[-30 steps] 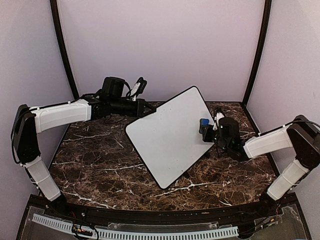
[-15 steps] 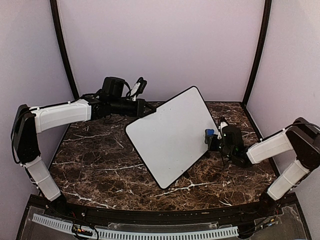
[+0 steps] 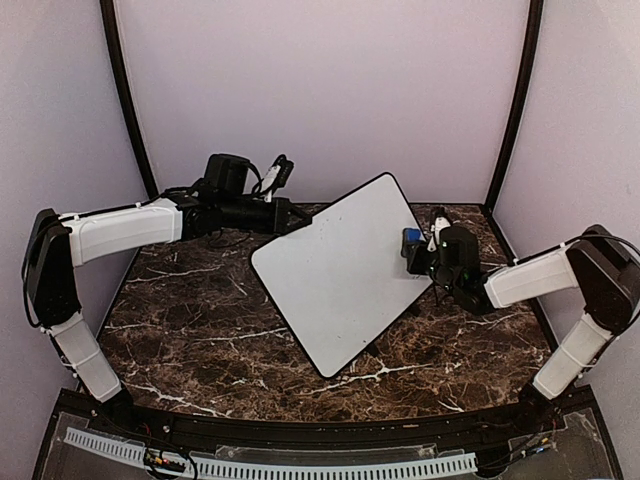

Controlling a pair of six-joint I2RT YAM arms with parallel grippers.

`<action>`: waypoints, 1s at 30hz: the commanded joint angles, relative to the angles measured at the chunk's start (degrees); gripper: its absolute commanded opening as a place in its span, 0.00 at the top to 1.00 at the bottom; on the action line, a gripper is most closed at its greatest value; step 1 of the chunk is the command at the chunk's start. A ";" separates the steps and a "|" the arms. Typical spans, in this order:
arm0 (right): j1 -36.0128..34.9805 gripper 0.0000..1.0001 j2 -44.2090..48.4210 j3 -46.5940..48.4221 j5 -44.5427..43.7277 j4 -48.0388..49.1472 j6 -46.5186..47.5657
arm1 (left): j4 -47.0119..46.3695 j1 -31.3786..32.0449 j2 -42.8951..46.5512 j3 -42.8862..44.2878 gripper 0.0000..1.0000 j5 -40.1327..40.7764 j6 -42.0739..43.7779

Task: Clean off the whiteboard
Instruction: Erase the whiteboard at the center of the board.

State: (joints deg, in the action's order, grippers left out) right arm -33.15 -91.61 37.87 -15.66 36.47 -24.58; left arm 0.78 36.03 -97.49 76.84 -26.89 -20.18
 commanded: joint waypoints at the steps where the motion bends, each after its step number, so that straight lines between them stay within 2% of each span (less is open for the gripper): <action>1: -0.05 0.73 -0.40 -5.37 2.77 0.05 -1.48 | 5.91 2.20 -0.31 -1.36 1.00 -3.95 5.18; 6: 0.00 0.73 2.97 -11.61 1.43 0.32 -2.26 | 5.72 2.15 -0.48 -1.43 1.00 -4.17 5.02; 11: 0.31 0.73 4.34 -13.71 0.88 0.52 -2.32 | 5.64 2.18 -0.47 -1.50 1.00 -4.26 4.90; 25: 3.58 0.73 -0.48 -1.15 2.90 -1.85 -0.22 | 5.75 2.20 -0.21 -1.43 1.00 -4.06 5.07; 30: 3.97 0.73 -0.94 -0.94 3.40 -2.15 -0.37 | 5.89 2.20 -0.15 -1.34 1.00 -4.02 5.14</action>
State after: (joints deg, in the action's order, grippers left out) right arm -29.32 -91.00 36.47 -14.31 35.05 -25.36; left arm 0.56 36.03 -97.47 76.84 -27.20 -20.18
